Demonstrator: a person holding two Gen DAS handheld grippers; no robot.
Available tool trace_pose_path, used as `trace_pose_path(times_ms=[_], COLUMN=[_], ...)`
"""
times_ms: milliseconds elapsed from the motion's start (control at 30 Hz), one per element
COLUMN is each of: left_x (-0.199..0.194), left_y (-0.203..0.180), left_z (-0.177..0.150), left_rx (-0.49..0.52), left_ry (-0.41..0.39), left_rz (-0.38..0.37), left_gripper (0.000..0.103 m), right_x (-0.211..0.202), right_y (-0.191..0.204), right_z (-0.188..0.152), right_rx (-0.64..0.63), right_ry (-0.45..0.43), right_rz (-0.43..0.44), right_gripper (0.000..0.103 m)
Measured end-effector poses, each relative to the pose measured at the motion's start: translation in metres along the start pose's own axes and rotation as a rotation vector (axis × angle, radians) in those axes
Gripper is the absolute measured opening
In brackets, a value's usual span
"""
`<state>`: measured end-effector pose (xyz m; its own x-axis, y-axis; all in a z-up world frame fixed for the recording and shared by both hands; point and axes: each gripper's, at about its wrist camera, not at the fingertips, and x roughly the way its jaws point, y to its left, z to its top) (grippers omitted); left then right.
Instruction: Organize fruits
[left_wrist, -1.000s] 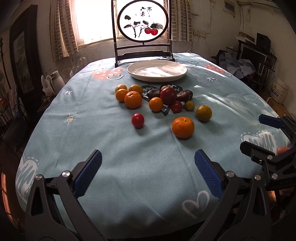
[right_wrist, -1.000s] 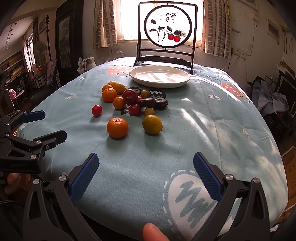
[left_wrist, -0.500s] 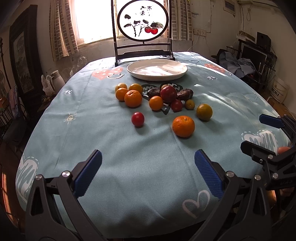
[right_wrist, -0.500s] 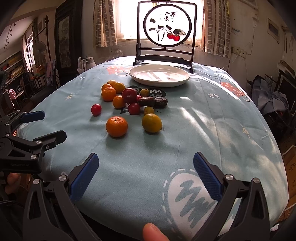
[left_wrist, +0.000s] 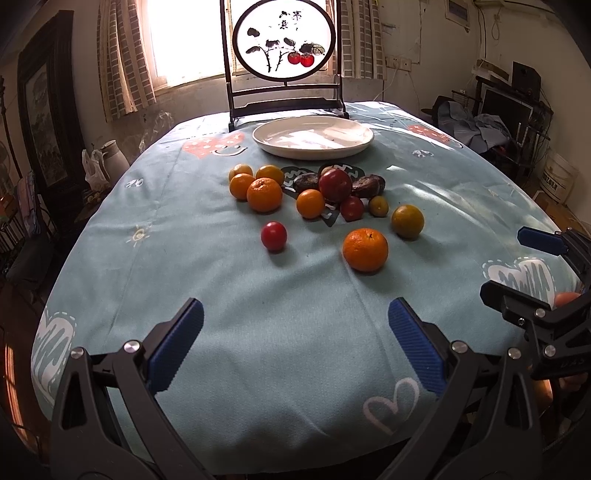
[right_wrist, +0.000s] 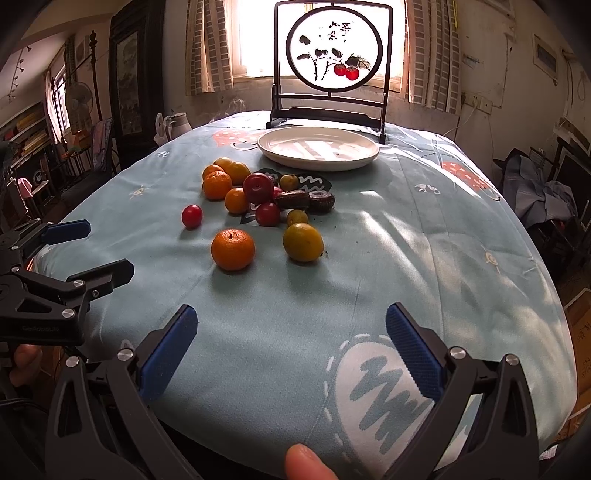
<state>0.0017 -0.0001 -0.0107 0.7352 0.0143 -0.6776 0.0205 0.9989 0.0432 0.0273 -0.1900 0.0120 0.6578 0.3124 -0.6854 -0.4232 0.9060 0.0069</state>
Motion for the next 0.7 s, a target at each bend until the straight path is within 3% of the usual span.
trace_pose_path(times_ms=[367,700], left_x=[0.01,0.035], left_y=[0.0,0.01], left_z=[-0.004,-0.007], left_rx=[-0.004,-0.005], left_ry=[0.026,0.056], left_rz=[-0.006,-0.048], left_gripper=[0.101,0.101], right_x=[0.009,0.034], right_y=[-0.001,-0.015], right_z=[-0.006,0.012], right_rx=[0.008,0.03], right_ry=[0.023,0.052], right_rz=[0.016,0.018], right_gripper=[0.102,0.102])
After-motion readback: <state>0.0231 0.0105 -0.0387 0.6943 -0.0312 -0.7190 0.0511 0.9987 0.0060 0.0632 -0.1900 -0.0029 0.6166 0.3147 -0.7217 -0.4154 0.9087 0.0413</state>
